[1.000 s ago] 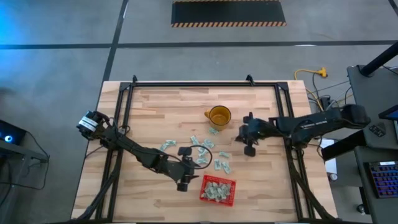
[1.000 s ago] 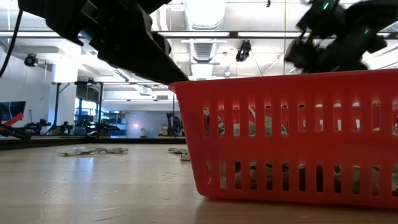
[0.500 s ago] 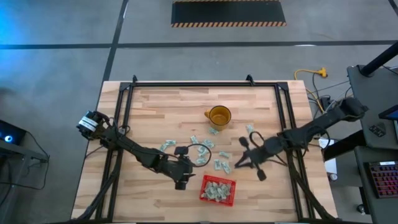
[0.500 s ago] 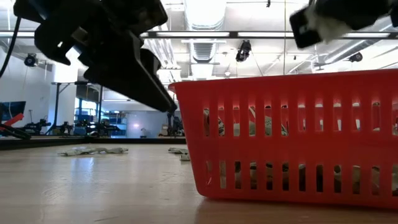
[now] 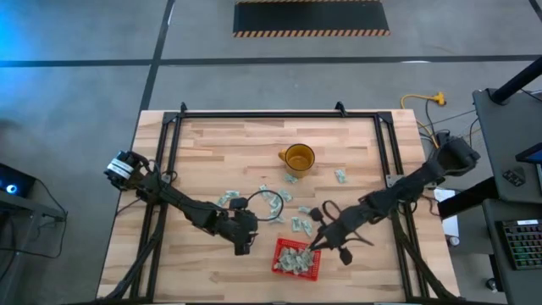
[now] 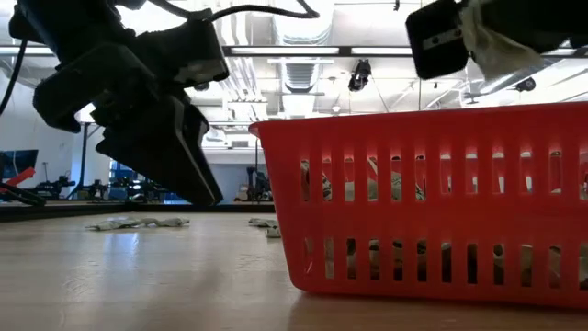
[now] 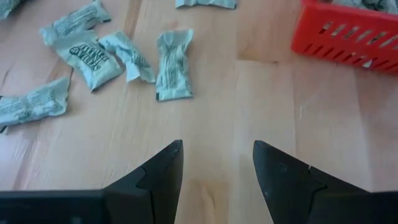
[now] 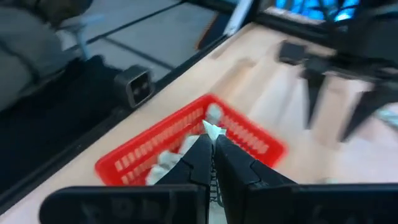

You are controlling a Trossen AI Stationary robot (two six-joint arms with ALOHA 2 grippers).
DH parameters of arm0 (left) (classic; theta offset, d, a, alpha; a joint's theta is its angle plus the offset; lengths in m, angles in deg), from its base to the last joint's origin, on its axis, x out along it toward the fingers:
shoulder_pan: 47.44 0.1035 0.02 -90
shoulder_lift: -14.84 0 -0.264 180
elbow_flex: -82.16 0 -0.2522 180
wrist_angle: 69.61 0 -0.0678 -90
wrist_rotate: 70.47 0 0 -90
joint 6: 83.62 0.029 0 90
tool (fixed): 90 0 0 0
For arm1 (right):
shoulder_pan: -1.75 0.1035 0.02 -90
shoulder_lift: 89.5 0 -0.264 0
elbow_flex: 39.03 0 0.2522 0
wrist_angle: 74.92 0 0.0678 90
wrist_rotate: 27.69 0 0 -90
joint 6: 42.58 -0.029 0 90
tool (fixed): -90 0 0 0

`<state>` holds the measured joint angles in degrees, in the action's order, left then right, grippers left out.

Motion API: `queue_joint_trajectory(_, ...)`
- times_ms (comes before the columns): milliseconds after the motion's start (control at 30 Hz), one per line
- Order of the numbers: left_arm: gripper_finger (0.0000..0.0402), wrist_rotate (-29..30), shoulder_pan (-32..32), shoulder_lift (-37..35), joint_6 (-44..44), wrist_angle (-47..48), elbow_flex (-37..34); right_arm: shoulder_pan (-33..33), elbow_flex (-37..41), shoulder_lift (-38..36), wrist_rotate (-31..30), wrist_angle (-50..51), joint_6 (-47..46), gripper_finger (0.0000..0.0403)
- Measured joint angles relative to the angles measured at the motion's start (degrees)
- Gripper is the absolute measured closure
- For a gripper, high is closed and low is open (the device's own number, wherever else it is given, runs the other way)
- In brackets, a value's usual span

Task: Pick and place Stevia / Truvia into bins
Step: Put the stevia packet into the bin

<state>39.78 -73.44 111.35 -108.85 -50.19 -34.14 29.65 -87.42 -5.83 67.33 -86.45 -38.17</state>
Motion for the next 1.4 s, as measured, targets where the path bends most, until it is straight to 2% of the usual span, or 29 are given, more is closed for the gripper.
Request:
queue_joint_trajectory(133,0.0224,0.0,-0.27,-0.09,-0.09,0.12,0.0,0.0,-4.24,4.75,2.81,2.63,0.41,0.0394)
queue_joint_trajectory(267,0.0224,-0.01,-0.74,-0.76,-0.94,0.84,0.0,-0.04,-9.15,7.81,2.87,10.5,0.26,0.0394)
queue_joint_trajectory(433,0.0224,0.38,-1.34,-2.21,-1.6,2.51,-0.07,-0.02,-12.32,10.14,3.03,13.14,-1.13,0.0388)
queue_joint_trajectory(733,0.0224,1.27,-1.59,-2.69,-1.4,3.26,-0.51,0.21,-12.75,9.12,2.98,16.19,-2.96,0.031)
queue_joint_trajectory(900,0.0224,2.19,-1.51,-2.71,-1.38,7.44,-0.57,0.37,-12.79,7.02,2.54,18.79,-3.35,0.0278)
queue_joint_trajectory(1000,0.0224,5.5,-1.49,-2.71,-1.38,10.9,-0.57,0.8,-12.98,5.36,0.36,21.26,-5.75,0.027)
queue_joint_trajectory(1133,0.0224,10.42,-1.32,-2.77,-1.43,16.8,-0.46,2.26,-13.13,3.05,-5.65,24.33,-8.07,0.027)
queue_joint_trajectory(1400,0.0224,12.38,1.96,-5.82,-4.46,28.0,-1.02,5.98,-13.09,-0.05,-10.7,25.94,-11.4,0.0282)
